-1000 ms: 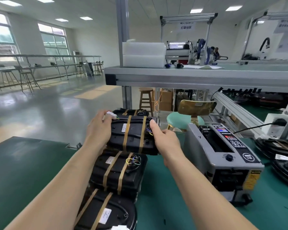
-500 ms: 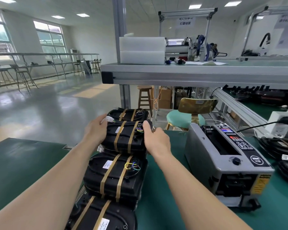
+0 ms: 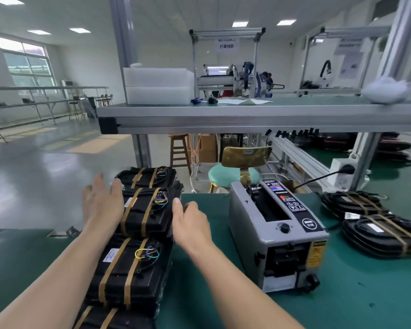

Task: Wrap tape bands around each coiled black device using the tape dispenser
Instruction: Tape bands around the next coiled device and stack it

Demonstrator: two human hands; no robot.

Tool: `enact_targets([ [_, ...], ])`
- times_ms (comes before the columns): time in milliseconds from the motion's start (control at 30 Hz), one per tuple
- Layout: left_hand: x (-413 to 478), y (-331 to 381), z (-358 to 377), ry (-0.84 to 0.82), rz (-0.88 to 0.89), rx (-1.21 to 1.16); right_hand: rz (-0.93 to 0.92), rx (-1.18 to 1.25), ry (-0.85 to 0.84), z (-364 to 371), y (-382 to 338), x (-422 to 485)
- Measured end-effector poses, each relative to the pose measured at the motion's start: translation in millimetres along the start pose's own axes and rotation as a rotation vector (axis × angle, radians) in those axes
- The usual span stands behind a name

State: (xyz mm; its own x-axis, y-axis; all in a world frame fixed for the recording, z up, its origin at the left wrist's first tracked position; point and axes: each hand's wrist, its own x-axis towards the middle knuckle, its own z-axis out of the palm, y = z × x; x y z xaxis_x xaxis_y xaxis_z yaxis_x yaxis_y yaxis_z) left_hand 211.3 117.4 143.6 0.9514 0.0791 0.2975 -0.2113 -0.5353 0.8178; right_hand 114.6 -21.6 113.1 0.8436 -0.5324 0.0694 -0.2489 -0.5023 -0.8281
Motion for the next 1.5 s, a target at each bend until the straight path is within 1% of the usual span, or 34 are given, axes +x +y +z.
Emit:
enact_targets([
  [67, -12.3, 19.1, -0.7, 0.016, 0.053, -0.013, -0.047, 0.052, -0.002, -15.7, -1.9, -6.2],
  [133, -29.9, 39.4, 0.6, 0.028, 0.129, -0.067, -0.137, 0.105, 0.010, -36.1, -3.2, -14.8],
  [233, -63.3, 69.1, 9.8, 0.035, 0.234, -0.170, -0.286, 0.170, 0.114, -72.3, 0.6, -29.9],
  [300, -88.0, 86.6, 20.3, 0.001, 0.306, -0.261, -0.359, 0.196, 0.205, -97.2, 7.5, -40.7],
  [400, -128.9, 108.4, 40.1, -0.089, 0.415, -0.394, -0.400, 0.236, 0.338, -133.3, 25.8, -54.2],
  [500, -173.5, 121.8, 62.1, -0.178, 0.527, -0.433, -0.372, 0.297, 0.456, -166.8, 52.7, -60.6],
  [600, -215.5, 127.9, 86.9, -0.314, 0.603, -0.446, -0.312, 0.362, 0.556, -196.3, 83.7, -60.7],
  [733, -258.5, 121.3, 126.1, -0.534, 0.688, -0.402, -0.178, 0.502, 0.647, -229.5, 130.9, -57.3],
  [800, -271.1, 113.3, 147.2, -0.596, 0.741, -0.353, -0.086, 0.564, 0.685, -244.7, 158.0, -53.0],
  [900, -280.7, 97.9, 175.6, -0.692, 0.763, -0.261, 0.078, 0.651, 0.760, -266.4, 198.0, -42.2],
  [967, -284.1, 88.0, 190.1, -0.731, 0.776, -0.212, 0.210, 0.663, 0.834, -278.3, 220.7, -34.6],
  [1067, -287.4, 78.9, 203.1, -0.718, 0.868, -0.141, 0.393, 0.613, 0.929, -289.0, 248.1, -24.9],
  [1167, -292.0, 69.1, 211.8, -0.663, 1.036, -0.043, 0.469, 0.589, 0.964, -294.4, 267.4, -17.3],
  [1233, -299.1, 66.0, 213.7, -0.659, 1.087, 0.035, 0.494, 0.598, 0.938, -296.3, 278.3, -10.6],
  [1300, -302.4, 60.0, 220.4, -0.679, 1.117, 0.046, 0.523, 0.545, 0.880, -296.7, 284.7, -2.9],
  [1367, -302.4, 57.9, 223.9, -0.681, 1.134, 0.030, 0.555, 0.437, 0.838, -298.4, 289.9, 3.6],
  [1433, -301.9, 59.8, 225.7, -0.638, 1.171, 0.057, 0.592, 0.317, 0.822, -302.0, 294.9, 8.2],
  [1500, -301.8, 59.9, 226.1, -0.637, 1.166, 0.091, 0.633, 0.181, 0.800, -302.5, 297.7, 10.6],
])
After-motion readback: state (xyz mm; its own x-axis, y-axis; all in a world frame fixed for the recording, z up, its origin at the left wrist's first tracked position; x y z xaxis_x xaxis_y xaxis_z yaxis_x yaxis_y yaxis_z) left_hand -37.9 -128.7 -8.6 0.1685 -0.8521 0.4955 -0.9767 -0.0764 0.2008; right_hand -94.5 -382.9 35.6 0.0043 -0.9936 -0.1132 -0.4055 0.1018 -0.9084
